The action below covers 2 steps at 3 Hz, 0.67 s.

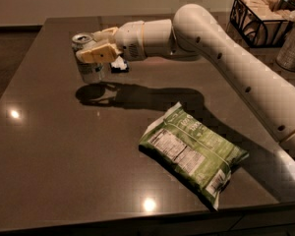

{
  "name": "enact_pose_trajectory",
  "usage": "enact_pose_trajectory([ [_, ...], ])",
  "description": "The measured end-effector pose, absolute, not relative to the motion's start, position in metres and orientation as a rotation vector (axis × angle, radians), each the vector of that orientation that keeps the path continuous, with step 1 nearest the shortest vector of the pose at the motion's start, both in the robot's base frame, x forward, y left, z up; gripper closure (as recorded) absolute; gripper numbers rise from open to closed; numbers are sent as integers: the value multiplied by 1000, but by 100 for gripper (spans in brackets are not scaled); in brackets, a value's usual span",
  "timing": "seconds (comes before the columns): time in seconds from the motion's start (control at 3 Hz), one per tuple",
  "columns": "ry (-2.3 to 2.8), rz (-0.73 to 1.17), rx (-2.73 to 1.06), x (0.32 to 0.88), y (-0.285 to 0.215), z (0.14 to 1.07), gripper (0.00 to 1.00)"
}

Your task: Place 7up can upright

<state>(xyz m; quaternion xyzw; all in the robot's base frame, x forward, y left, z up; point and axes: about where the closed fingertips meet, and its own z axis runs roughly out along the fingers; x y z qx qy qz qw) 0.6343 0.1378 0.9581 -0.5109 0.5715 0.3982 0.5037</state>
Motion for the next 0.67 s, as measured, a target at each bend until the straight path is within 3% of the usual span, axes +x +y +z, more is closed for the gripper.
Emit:
enact_pose_trajectory([
  [0.67,1355,942,-1235,629,140,938,100],
])
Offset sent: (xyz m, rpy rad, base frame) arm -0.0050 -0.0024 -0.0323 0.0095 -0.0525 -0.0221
